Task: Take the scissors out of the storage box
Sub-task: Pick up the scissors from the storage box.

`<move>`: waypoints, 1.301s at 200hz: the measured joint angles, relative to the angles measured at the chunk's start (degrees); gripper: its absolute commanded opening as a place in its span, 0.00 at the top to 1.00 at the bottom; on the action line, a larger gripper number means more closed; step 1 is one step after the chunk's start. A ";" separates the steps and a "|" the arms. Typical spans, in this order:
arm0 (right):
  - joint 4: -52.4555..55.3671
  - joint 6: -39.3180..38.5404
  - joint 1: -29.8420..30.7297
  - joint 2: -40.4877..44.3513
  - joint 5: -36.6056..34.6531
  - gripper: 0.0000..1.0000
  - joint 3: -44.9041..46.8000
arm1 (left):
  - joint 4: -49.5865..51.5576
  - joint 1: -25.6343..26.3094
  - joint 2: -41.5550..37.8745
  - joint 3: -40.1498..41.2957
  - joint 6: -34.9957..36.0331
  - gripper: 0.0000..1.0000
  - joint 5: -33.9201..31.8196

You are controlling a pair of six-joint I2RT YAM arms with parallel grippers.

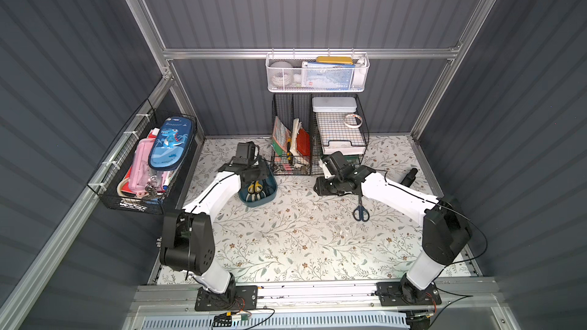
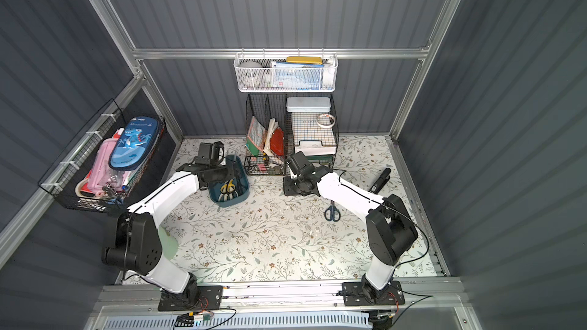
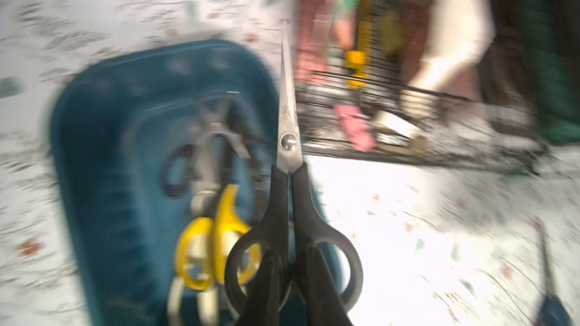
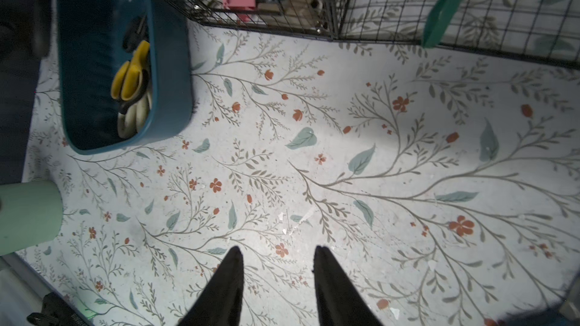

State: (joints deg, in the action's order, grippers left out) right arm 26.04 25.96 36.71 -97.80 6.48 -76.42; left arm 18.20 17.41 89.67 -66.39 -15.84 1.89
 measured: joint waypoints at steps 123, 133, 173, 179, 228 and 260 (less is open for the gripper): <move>-20.59 11.72 -1.36 3.61 10.23 0.54 7.67 | -18.32 12.96 -5.53 11.06 -0.94 1.00 11.47; -21.38 12.09 -1.11 3.21 10.45 0.55 7.67 | -18.58 13.46 -5.09 11.06 -1.20 1.00 11.43; -22.60 13.14 -0.70 1.84 11.30 0.67 7.67 | -18.62 13.84 -4.22 11.06 -1.86 1.00 10.97; -22.69 13.20 -0.70 1.75 11.41 0.69 7.67 | -18.62 13.84 -4.22 11.06 -1.99 1.00 10.88; -24.57 14.69 -0.70 1.70 12.02 0.82 9.44 | -18.67 13.84 -4.22 11.06 -2.95 1.00 10.82; -24.55 15.26 -0.72 1.70 12.68 0.92 10.60 | -20.04 13.79 -4.11 11.06 -4.48 1.00 11.17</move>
State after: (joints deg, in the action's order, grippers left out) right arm 1.50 41.21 35.99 -96.09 19.16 -65.82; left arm -1.85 31.20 85.56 -55.33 -20.32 13.06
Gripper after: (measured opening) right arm 0.119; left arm 0.054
